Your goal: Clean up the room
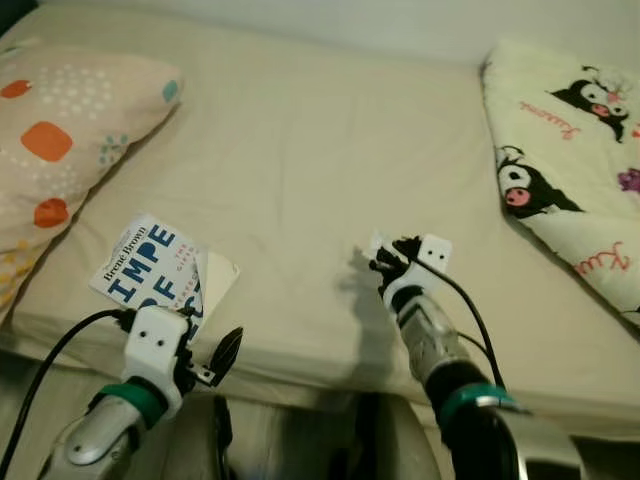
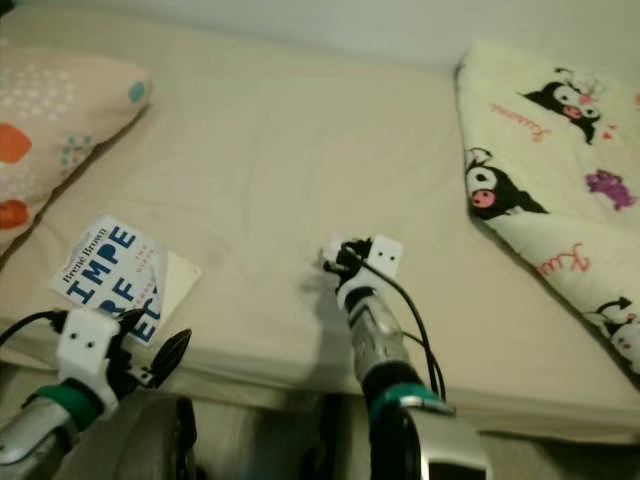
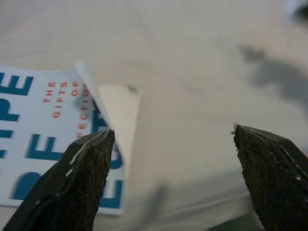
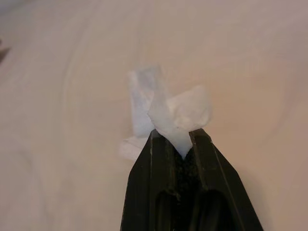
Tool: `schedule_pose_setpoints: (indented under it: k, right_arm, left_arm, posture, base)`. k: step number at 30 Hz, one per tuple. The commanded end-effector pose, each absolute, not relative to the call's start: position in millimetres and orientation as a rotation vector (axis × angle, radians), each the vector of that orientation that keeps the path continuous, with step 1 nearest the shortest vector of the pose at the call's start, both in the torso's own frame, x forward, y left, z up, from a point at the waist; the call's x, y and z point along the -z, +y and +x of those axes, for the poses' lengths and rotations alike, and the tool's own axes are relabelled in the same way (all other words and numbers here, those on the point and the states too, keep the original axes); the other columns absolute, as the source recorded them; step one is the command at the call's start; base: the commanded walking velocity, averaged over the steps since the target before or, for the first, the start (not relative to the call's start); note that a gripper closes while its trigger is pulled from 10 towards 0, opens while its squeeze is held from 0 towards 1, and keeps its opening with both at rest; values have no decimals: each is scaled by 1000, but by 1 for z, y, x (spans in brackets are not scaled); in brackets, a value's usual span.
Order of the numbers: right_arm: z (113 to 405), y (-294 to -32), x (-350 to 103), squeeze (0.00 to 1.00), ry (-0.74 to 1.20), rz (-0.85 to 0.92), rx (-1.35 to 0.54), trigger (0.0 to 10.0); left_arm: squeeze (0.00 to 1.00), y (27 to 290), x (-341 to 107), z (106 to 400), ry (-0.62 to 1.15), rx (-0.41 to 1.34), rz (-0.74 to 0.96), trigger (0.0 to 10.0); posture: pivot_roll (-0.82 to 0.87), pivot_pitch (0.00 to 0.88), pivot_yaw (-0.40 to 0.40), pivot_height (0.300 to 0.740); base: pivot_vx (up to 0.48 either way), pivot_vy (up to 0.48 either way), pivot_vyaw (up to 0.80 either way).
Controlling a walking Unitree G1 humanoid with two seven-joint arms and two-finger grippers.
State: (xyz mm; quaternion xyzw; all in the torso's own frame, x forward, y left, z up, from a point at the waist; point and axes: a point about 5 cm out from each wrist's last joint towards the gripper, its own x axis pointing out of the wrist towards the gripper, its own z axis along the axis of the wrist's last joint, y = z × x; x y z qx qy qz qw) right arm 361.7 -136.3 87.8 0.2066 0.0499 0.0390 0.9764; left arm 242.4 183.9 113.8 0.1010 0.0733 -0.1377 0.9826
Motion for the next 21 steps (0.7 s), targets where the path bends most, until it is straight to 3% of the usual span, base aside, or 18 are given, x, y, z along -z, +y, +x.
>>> schedule_pose_setpoints:
  k: [1, 9, 14, 15, 21]
  right_arm:
    - [347, -137, -67, 0, 141, 448, -60, 0]
    - [303, -135, -25, 0, 180, 395, -47, 0]
    - [296, -134, -18, 0, 210, 369, -28, 0]
    - [296, -133, -19, 0, 207, 359, -30, 10000]
    - [301, -133, -28, 0, 175, 292, -62, 10000]
  left_arm:
    - [0, 186, -99, 246, 192, 234, 285, 10000]
    - [0, 175, -92, 262, 168, 228, 331, 10000]
    - [0, 173, -90, 271, 144, 203, 359, 10000]
    - [0, 174, -88, 273, 141, 182, 354, 10000]
    - [0, 175, -83, 270, 135, 131, 342, 10000]
  posture:
    - [98, 18, -43, 586]
    - [54, 0, -5, 586]
    - [52, 0, -2, 586]
    - [44, 0, 0, 586]
    - [50, 0, -13, 586]
  base:
    - [0, 0, 0]
    - [0, 0, 0]
    - [0, 0, 0]
    - [0, 0, 0]
    - [0, 0, 0]
